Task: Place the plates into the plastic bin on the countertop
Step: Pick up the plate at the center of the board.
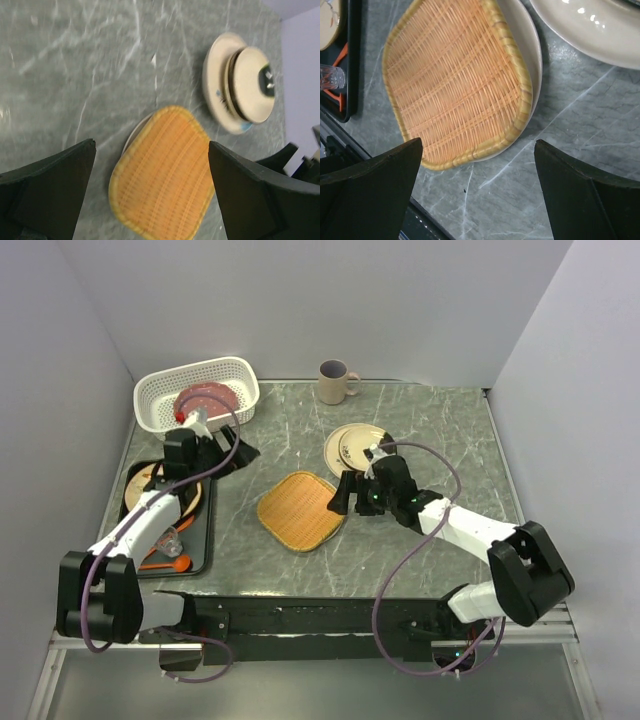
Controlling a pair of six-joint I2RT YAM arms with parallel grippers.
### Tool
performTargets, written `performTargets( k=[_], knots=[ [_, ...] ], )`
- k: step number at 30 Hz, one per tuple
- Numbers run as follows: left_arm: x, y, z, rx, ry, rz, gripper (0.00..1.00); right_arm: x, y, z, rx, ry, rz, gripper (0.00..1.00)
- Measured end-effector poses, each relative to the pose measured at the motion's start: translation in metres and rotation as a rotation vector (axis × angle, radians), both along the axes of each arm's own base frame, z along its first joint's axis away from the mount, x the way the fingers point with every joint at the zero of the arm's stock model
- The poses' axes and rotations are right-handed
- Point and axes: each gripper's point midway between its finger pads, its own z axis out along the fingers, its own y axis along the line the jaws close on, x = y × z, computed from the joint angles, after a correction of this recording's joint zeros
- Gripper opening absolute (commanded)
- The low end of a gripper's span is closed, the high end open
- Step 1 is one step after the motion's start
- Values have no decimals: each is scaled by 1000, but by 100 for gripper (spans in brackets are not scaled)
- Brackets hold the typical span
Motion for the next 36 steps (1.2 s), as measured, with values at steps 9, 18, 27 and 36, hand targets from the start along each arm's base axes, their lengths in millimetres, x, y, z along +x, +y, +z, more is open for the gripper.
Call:
performTargets(
  k=[9,18,27,36],
  knots=[
    [-28,-16,-41,9,79,-47,99,1,4,-10,32,48,-32,82],
    [-26,-31,-43,17,62,-77,99,-2,5,-34,38,115,-68,73],
    [-28,-34,-48,30,72,-78,99,2,6,-40,50,116,-93,63],
    [-28,-27,-54,64,83,-54,99,3,9,-56,54,155,-99,50]
  ],
)
